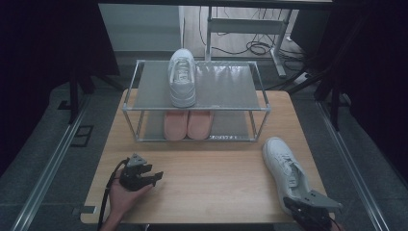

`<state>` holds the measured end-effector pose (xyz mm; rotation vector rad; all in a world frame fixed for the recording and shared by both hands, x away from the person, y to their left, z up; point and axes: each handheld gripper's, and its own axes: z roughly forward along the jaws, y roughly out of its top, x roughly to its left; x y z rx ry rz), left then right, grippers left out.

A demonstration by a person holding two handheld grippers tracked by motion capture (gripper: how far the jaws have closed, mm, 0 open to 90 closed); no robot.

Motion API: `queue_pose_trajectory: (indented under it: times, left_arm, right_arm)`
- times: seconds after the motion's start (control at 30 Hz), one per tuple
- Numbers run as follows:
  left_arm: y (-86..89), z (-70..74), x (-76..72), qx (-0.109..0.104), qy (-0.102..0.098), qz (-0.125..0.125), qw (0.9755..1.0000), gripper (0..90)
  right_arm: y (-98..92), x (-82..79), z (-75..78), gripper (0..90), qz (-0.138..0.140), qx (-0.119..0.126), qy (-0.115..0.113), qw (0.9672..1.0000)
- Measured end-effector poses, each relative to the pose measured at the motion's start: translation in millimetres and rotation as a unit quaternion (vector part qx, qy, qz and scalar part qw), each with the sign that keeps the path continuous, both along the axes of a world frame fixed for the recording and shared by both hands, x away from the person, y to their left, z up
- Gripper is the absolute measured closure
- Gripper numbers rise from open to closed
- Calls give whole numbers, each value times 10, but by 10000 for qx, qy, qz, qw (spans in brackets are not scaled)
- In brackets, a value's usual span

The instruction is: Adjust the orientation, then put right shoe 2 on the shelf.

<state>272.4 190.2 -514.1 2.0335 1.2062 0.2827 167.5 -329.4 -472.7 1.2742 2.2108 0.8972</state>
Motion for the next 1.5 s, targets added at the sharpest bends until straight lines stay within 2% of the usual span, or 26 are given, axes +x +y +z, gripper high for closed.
queue_pose_trajectory:
  times: [0.17, 0.3, 0.5, 0.77, 0.97, 1.27, 1.5]
  left_arm:
    - [4, -4, 8, 29, -17, -23, 10000, 430]
    - [0, -8, 11, 49, -12, -20, 10000, 430]
    - [-7, -7, 8, 30, 2, -1, 10000, 430]
    - [13, -2, 8, 11, -4, 24, 10000, 429]
    - [12, 6, -9, 21, -27, 18, 10000, 430]
    - [6, -13, 6, 29, 10, 28, 10000, 429]
    - [-12, -23, 7, 39, 25, 4, 10000, 429]
  right_arm:
    - [-287, 8, -5, 898, -286, 75, 10, 9996]
    - [-392, 18, -10, 898, -422, 106, 2, 9991]
    - [-368, 61, 34, 897, -178, 322, -53, 9993]
    - [-338, 281, 258, 897, 15, 477, -250, 9985]
    - [-421, 486, 385, 897, 31, 631, -352, 9974]
    - [-585, 737, 417, 897, -156, 712, -321, 9968]
    - [-710, 829, 402, 883, -278, 705, -232, 9969]
